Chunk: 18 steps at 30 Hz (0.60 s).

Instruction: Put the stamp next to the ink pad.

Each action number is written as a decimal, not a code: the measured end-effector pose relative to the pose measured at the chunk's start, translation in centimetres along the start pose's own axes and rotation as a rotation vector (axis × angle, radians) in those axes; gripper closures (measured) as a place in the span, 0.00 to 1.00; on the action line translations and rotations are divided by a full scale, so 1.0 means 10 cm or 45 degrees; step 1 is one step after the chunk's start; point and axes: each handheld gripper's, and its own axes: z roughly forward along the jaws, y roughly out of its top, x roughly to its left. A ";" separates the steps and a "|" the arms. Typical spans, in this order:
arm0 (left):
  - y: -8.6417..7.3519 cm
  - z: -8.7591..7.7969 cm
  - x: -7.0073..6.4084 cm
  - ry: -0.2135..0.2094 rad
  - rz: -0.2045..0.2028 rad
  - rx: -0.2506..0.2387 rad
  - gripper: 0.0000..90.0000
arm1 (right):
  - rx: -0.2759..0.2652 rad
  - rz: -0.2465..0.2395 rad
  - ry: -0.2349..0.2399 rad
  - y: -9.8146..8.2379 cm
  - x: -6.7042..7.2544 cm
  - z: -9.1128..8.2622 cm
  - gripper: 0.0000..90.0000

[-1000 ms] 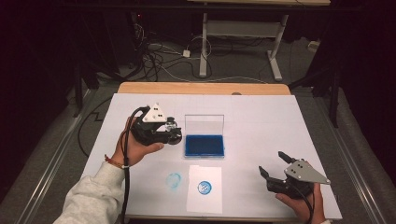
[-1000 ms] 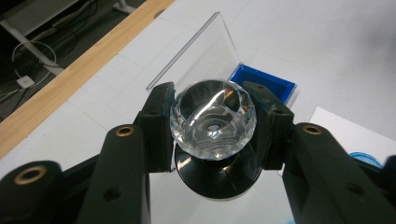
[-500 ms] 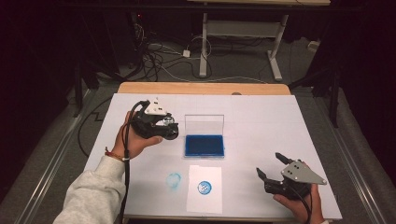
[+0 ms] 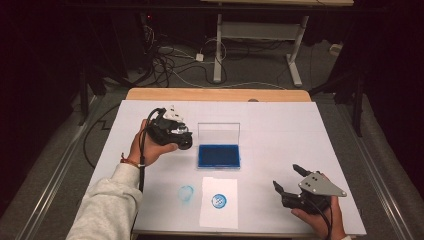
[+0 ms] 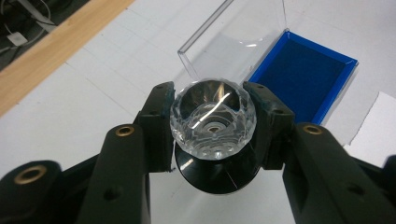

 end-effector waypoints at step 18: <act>-0.25 0.37 -0.02 0.022 -0.039 0.087 0.60 | 0.016 -0.014 0.020 -0.02 0.02 0.02 0.24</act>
